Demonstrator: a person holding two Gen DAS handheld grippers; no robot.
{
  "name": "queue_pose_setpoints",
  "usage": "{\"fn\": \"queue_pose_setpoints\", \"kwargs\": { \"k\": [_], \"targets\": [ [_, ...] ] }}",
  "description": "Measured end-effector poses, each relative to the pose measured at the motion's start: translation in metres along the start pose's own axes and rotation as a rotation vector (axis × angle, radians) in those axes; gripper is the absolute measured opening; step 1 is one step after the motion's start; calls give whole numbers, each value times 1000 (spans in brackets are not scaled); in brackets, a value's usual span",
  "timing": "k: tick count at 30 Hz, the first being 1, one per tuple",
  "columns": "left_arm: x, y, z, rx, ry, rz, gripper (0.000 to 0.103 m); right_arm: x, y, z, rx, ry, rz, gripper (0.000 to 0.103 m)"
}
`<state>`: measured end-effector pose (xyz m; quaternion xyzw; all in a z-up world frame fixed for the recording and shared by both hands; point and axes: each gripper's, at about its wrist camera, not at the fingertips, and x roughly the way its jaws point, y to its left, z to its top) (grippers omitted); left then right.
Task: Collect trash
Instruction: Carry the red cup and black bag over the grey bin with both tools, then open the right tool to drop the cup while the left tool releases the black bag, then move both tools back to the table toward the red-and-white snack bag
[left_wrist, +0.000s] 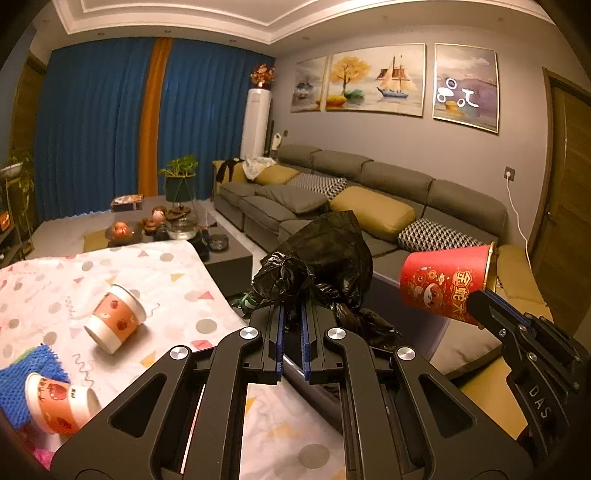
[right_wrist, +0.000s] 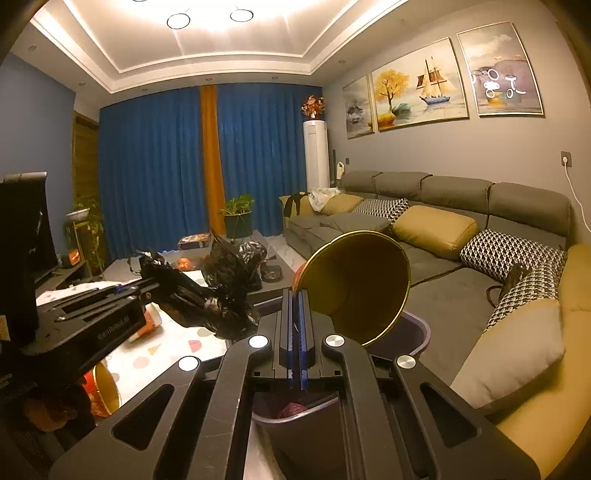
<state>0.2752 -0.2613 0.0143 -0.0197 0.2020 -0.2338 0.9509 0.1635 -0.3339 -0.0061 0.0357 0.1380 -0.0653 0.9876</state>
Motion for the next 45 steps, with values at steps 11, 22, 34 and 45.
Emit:
{"fn": "queue_pose_setpoints", "kwargs": {
  "k": [11, 22, 34, 45],
  "targets": [
    [31, -6, -3, -5, 47, -15, 6, 14, -2, 1, 18, 20, -3, 4],
    [48, -8, -5, -4, 82, -28, 6, 26, -2, 3, 20, 31, 4, 4],
    [64, 1, -11, -24, 127, -90, 22, 34, -12, -2, 50, 27, -18, 31],
    [38, 27, -15, -80, 80, 49, 91, -6, -30, 3, 112, -59, -129, 71]
  ]
}}
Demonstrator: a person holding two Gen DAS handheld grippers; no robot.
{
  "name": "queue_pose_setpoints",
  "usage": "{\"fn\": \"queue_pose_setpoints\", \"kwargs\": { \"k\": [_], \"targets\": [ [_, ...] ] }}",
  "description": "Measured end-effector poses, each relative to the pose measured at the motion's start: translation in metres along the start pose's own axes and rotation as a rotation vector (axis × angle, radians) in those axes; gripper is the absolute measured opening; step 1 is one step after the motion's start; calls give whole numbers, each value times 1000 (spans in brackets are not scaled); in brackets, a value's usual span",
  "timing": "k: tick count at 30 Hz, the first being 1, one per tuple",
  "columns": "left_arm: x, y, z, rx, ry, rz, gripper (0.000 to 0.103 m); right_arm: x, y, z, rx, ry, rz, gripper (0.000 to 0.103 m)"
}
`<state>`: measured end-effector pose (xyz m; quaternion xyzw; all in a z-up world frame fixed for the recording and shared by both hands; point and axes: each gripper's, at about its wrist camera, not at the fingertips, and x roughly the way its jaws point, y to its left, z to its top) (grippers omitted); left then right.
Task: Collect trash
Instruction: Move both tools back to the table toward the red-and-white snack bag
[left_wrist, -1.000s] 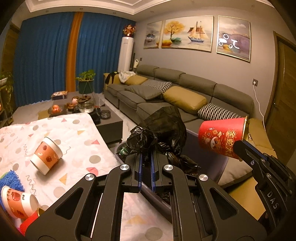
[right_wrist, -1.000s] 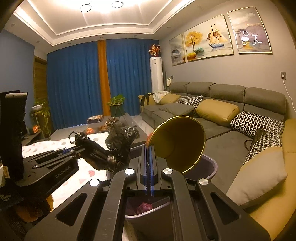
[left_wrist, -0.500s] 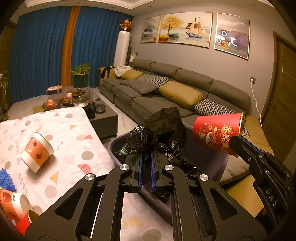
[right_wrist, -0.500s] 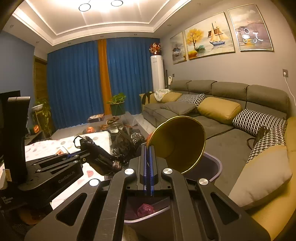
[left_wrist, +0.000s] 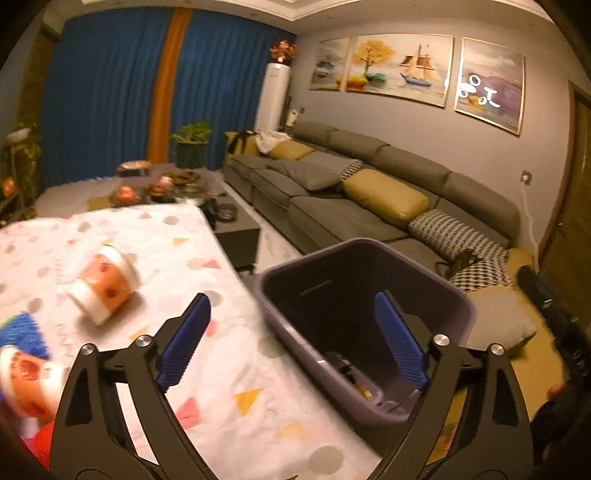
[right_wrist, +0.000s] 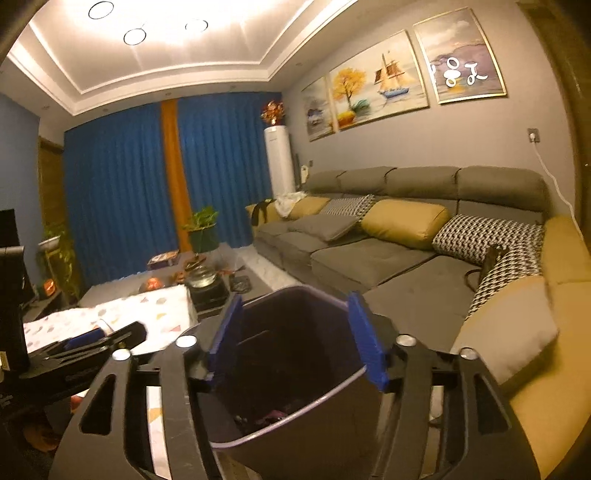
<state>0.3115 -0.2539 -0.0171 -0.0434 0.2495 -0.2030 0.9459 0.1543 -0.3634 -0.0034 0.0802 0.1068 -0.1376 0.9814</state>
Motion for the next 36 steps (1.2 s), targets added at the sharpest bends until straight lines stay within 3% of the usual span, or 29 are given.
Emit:
{"fn": "queue_pose_setpoints", "kwargs": {
  "k": [3, 5, 14, 23, 36],
  "targets": [
    [-25, 10, -4, -8, -26, 48, 94, -20, 3, 1, 8, -35, -12, 85],
    [-43, 15, -8, -20, -37, 71, 95, -31, 5, -1, 10, -45, -5, 87],
    [-133, 51, -29, -39, -114, 222, 96, -75, 35, -6, -31, -51, 69, 89],
    [-202, 94, -54, -84, -139, 336, 96, -111, 80, -19, -75, -51, 160, 89],
    [-307, 197, -113, -187, -168, 648, 96, -124, 195, -60, -148, 47, 397, 89]
  ]
}}
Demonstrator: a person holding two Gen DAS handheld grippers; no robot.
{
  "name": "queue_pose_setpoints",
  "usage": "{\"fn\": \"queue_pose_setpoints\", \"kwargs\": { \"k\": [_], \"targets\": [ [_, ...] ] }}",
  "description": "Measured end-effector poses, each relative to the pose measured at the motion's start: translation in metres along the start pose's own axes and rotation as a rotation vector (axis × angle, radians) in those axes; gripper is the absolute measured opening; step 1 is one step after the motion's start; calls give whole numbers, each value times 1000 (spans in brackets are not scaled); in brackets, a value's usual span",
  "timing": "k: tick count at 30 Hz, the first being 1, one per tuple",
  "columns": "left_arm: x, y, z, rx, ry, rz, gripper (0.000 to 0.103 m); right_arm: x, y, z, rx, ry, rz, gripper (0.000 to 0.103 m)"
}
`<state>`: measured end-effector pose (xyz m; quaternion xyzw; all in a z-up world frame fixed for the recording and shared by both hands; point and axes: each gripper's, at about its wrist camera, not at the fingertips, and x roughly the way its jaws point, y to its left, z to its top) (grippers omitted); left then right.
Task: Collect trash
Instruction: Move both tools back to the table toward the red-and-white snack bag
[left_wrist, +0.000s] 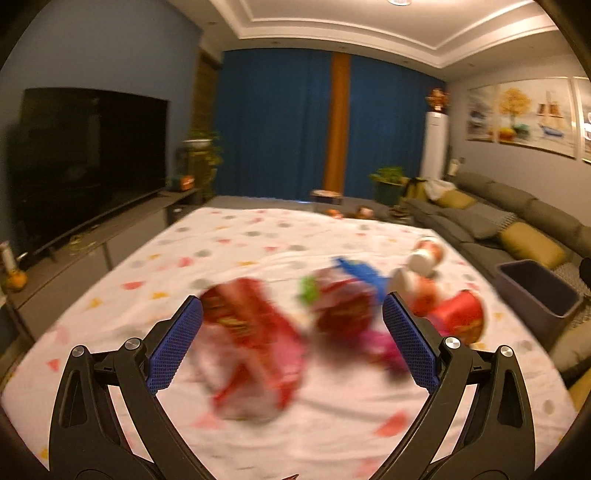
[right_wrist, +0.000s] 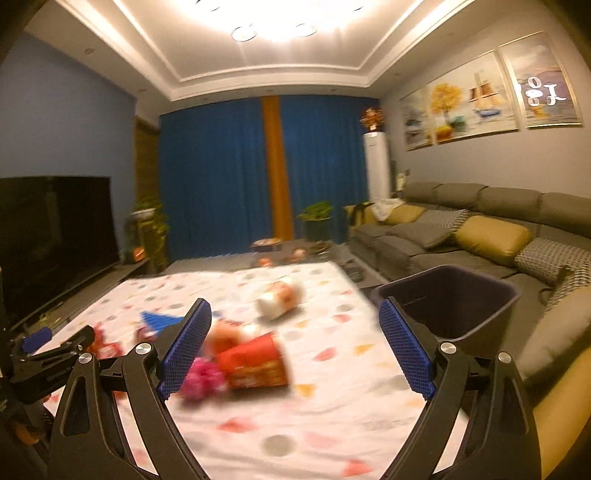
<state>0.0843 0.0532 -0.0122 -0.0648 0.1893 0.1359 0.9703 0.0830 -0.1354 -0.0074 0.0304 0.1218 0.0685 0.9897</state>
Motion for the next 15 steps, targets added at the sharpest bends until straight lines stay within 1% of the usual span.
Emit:
{"fn": "queue_pose_setpoints", "kwargs": {
  "k": [3, 6, 7, 9, 13, 14, 15],
  "targets": [
    [-4, 33, -1, -45, 2, 58, 96, 16, 33, -12, -24, 41, 58, 89],
    [-8, 51, 1, -81, -6, 83, 96, 36, 58, -20, -42, 90, 112, 87],
    [-10, 58, 1, -89, -10, 92, 96, 42, 66, -22, -48, 108, 126, 85],
    [-10, 69, 0, -102, -15, 100, 96, 53, 79, -27, -59, 140, 143, 73],
    [-9, 78, -2, -115, -13, 107, 96, 75, 107, -38, -79, 202, 181, 65],
    [-9, 79, -2, -118, -12, 106, 96, 78, 112, -41, -85, 212, 185, 60],
    [-7, 81, -3, -120, -10, 106, 96, 84, 118, -43, -92, 226, 193, 57]
  ]
}}
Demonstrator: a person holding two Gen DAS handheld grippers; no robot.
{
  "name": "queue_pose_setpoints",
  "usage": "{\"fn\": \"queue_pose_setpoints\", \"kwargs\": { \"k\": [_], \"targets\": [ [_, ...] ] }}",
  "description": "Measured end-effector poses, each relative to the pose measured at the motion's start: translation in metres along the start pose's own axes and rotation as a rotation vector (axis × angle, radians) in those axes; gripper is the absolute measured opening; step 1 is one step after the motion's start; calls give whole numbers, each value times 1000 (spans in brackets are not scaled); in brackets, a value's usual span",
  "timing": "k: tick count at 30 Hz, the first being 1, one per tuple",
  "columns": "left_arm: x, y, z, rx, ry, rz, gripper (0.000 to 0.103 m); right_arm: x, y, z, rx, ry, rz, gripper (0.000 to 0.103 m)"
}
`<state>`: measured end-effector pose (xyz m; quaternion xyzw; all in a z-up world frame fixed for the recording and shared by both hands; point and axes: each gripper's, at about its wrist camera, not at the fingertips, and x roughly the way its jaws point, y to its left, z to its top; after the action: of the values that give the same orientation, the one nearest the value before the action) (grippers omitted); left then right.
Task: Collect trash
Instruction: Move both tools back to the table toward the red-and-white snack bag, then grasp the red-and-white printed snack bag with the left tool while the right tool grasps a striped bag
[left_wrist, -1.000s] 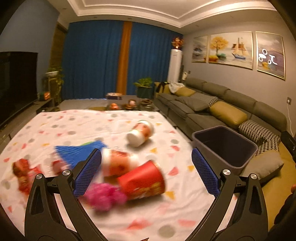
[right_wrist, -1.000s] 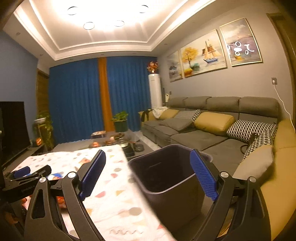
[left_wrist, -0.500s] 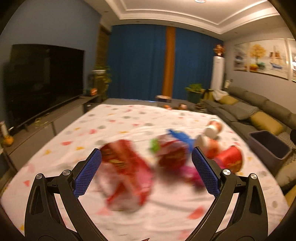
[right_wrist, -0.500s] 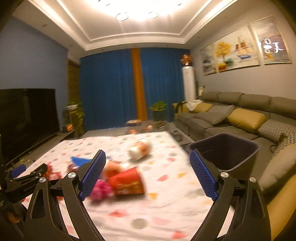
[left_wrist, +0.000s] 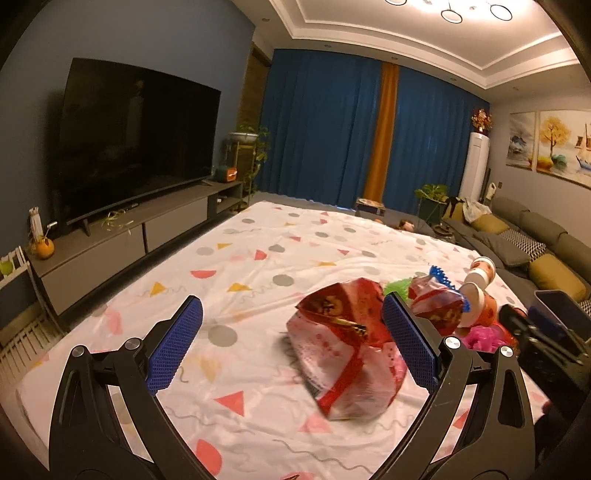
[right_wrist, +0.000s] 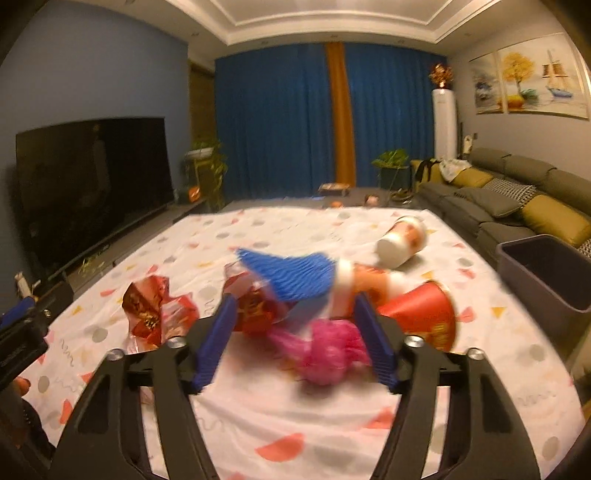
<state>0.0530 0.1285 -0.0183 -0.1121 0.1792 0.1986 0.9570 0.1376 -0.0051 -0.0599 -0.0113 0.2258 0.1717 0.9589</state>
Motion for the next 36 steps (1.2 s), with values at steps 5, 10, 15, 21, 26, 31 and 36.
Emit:
{"fn": "queue_pose_setpoints", "kwargs": {
  "k": [5, 10, 15, 21, 26, 31, 36],
  "targets": [
    [7, 11, -2, -22, 11, -18, 96, 26, 11, 1, -22, 60, 22, 40],
    [9, 17, -3, -31, 12, -29, 96, 47, 15, 1, -21, 114, 37, 30],
    [12, 18, -5, -31, 22, -50, 96, 56, 19, -1, -38, 137, 54, 13],
    [15, 12, -8, -21, 41, -72, 96, 39, 18, -2, -59, 101, 77, 7],
    [22, 1, -12, -10, 69, -104, 96, 1, 11, -1, -77, 26, 87, 7],
    [37, -16, -15, -23, 130, -154, 96, -31, -1, 2, -58, -35, 101, 7],
    [56, -35, -18, 5, 175, -137, 96, -60, -18, 8, -33, -100, 92, 6]
  ]
}}
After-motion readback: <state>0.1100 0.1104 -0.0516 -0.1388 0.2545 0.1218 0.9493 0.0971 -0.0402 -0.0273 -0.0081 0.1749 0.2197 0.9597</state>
